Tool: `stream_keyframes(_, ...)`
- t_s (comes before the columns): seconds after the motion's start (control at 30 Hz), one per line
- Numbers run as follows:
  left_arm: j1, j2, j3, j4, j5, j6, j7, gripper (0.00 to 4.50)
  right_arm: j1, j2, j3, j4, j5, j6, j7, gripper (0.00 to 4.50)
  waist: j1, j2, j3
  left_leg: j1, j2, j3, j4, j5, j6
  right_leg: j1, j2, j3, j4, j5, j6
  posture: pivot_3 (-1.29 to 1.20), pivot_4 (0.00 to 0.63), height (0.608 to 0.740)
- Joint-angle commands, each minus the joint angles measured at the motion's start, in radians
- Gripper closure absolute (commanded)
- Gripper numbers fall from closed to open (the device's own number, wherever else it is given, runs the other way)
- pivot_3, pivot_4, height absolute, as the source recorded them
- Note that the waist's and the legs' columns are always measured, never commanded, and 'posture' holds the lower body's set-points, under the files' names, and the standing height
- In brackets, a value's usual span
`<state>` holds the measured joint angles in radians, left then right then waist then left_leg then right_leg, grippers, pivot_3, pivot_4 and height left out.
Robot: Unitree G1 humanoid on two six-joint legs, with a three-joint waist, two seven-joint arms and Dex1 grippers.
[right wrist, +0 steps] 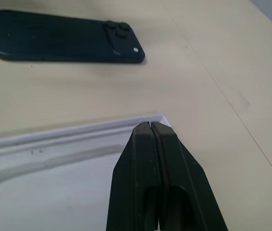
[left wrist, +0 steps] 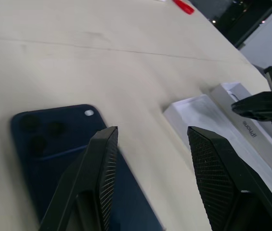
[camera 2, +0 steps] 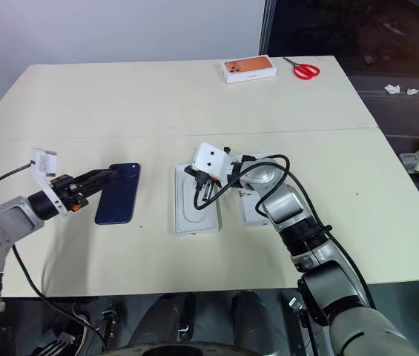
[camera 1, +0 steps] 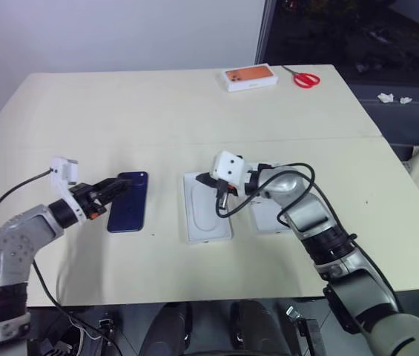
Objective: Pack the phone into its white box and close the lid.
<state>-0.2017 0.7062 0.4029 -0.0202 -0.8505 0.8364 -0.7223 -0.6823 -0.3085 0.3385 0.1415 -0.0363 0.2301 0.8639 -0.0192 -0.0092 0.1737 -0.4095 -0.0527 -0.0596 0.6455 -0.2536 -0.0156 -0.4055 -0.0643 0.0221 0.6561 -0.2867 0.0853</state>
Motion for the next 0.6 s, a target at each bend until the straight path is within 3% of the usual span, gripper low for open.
stream_keyframes(0.03,-0.003,0.040,0.056,0.054,0.023,-0.034,-0.025,2.07,-0.048,0.070,0.024,0.016,-0.001,-0.038,-0.025,4.47,-0.004,0.000,0.000,0.000,0.000,0.000,0.000,0.000,0.000,0.000,0.000,0.000,0.000,0.000,0.000,0.00,0.150,0.740)
stream_keyframes(0.13,0.004,0.048,0.066,0.090,0.036,-0.037,-0.027,2.07,-0.089,0.145,0.050,0.090,-0.019,-0.072,-0.053,4.47,-0.002,0.000,0.000,0.000,0.000,0.000,-0.001,0.000,0.000,-0.001,0.000,0.000,0.001,0.000,0.000,0.00,0.150,0.740)
stream_keyframes(0.23,0.022,0.050,0.076,0.097,0.042,-0.036,-0.035,1.27,-0.131,0.213,0.076,0.171,-0.040,-0.121,-0.075,4.50,-0.002,0.000,0.000,0.000,0.000,0.000,0.000,0.001,-0.001,-0.003,0.000,0.000,0.001,0.000,0.000,0.00,0.150,0.740)
stream_keyframes(0.3,0.034,0.047,0.074,0.089,0.072,-0.047,-0.001,0.29,-0.153,0.243,0.080,0.213,-0.043,-0.137,-0.087,4.50,-0.002,0.000,0.000,0.000,0.000,0.000,0.000,0.002,-0.004,-0.004,0.000,0.000,0.001,0.000,0.000,0.00,0.150,0.740)
stream_keyframes(0.33,0.033,0.047,0.078,0.093,0.060,-0.028,-0.005,0.04,-0.161,0.253,0.079,0.233,-0.046,-0.144,-0.092,4.50,0.000,0.000,0.000,0.000,0.000,0.000,0.000,0.002,-0.004,-0.004,0.000,0.000,0.001,0.000,0.000,0.00,0.150,0.740)
stream_keyframes(0.6,0.052,0.042,0.080,0.094,0.050,-0.033,-0.046,0.04,-0.161,0.275,0.095,0.289,-0.089,-0.176,-0.122,4.50,-0.002,-0.001,-0.001,0.000,0.000,0.000,0.000,0.002,-0.004,-0.004,0.000,0.000,0.001,0.000,0.000,0.00,0.150,0.740)
